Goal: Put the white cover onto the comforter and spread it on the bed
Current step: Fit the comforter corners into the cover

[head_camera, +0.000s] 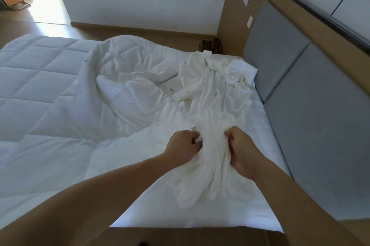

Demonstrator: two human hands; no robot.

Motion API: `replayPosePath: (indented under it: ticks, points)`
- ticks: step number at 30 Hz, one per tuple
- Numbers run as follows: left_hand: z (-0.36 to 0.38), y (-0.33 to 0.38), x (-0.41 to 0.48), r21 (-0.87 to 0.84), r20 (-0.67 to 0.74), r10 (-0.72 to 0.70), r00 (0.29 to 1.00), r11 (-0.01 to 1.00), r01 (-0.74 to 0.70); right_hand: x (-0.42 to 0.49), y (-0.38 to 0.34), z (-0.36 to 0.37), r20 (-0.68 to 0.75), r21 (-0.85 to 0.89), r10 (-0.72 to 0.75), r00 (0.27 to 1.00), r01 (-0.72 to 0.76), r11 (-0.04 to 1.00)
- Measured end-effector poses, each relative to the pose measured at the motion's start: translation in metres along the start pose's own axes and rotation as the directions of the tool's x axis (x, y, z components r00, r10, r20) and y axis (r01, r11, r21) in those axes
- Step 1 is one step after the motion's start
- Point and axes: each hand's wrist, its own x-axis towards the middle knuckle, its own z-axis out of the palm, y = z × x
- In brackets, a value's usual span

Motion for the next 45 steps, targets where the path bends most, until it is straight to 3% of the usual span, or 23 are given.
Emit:
replayPosePath:
  ticks: [3,7,13,15,17,21,24,26,29,33,37,42,45]
  points:
    - [0.000,-0.002,-0.006,-0.240,0.058,-0.098,0.993,0.964,0.109,-0.001,-0.004,0.006,-0.052,-0.116,-0.003,0.999,-0.003,0.993]
    - [-0.009,-0.009,-0.005,-0.555,0.163,-0.185,0.969,0.795,0.245,0.001,-0.006,0.013,-0.037,-0.098,-0.001,0.999,-0.002,0.995]
    - [-0.023,-0.012,-0.004,-0.732,0.317,-0.207,0.925,0.567,0.378,0.015,0.010,0.021,-0.088,-0.147,0.015,0.996,-0.028,0.989]
    - [-0.026,-0.019,-0.003,-0.735,0.425,-0.177,0.888,0.505,0.453,0.019,0.014,0.024,-0.086,-0.174,0.020,0.996,-0.035,0.984]
    - [-0.025,-0.020,-0.002,-0.684,0.476,-0.108,0.873,0.579,0.445,0.020,0.016,0.030,-0.070,-0.215,0.025,0.997,-0.040,0.976]
    - [-0.014,-0.014,-0.005,-0.586,0.412,-0.113,0.904,0.727,0.358,0.023,0.015,0.038,-0.003,-0.097,0.046,0.999,-0.046,0.994]
    - [-0.008,-0.014,-0.002,-0.538,0.294,-0.194,0.936,0.776,0.329,0.025,0.014,0.035,0.066,0.046,0.059,0.996,-0.062,0.997]
    - [-0.007,-0.016,-0.001,-0.562,0.251,-0.271,0.929,0.741,0.368,0.025,0.013,0.028,0.074,0.027,0.071,0.995,-0.073,0.997]
    - [-0.013,-0.023,-0.002,-0.679,0.327,-0.348,0.879,0.560,0.475,0.024,0.010,0.023,0.094,-0.150,0.039,0.995,-0.024,0.988]
    - [-0.020,-0.033,-0.002,-0.736,0.454,-0.348,0.820,0.372,0.565,0.028,0.018,0.021,-0.092,-0.247,-0.059,0.994,0.034,0.968]
    - [-0.020,-0.036,-0.001,-0.741,0.503,-0.273,0.820,0.351,0.572,0.032,0.033,0.028,-0.182,-0.283,-0.065,0.981,0.012,0.959]
    - [-0.016,-0.044,-0.006,-0.736,0.565,-0.208,0.799,0.310,0.601,0.037,0.040,0.030,-0.143,-0.277,0.031,0.989,-0.070,0.958]
    - [-0.012,-0.047,-0.006,-0.720,0.567,-0.214,0.795,0.340,0.605,0.043,0.046,0.033,-0.187,-0.321,-0.001,0.982,-0.060,0.945]
